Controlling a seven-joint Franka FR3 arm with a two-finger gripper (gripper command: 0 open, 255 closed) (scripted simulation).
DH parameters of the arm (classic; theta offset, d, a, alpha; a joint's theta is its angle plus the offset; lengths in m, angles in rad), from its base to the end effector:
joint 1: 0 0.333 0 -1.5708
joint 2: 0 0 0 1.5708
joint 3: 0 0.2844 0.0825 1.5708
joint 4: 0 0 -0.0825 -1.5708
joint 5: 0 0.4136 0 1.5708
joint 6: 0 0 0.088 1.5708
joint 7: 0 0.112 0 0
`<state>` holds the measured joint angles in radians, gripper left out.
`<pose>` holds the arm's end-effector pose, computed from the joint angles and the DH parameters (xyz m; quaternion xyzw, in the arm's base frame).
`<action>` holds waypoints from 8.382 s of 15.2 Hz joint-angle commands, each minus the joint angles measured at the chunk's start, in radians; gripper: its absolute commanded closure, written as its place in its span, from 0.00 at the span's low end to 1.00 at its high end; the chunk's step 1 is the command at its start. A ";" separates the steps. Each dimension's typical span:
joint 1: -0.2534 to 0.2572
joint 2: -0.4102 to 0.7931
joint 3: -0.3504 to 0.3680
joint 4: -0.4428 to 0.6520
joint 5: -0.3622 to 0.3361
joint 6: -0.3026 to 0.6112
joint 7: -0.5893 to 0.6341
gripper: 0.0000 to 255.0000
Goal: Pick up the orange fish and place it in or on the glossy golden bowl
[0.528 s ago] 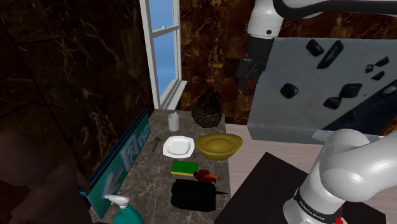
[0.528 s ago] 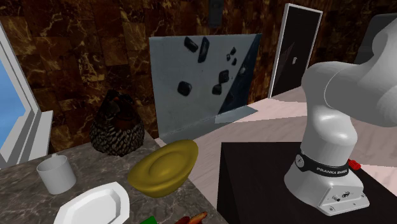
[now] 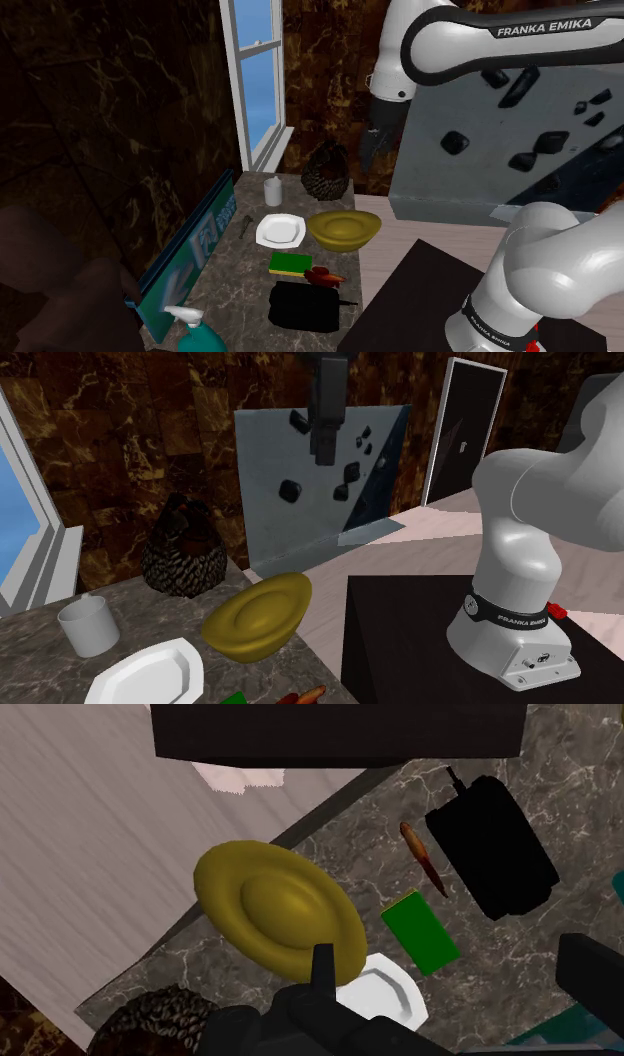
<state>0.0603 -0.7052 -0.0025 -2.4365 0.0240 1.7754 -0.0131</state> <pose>0.3920 0.0248 0.5104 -0.9991 -0.0335 -0.0218 0.0131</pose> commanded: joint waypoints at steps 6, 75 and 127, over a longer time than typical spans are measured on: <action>0.053 0.111 -0.016 -0.142 0.024 0.229 -0.115 0.00; 0.218 0.492 -0.021 -0.201 0.146 0.592 -0.437 1.00; 0.024 0.767 -0.283 0.035 0.127 0.581 -0.882 0.00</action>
<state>0.0838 0.0618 -0.2860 -2.4014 0.1509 2.3565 -0.8950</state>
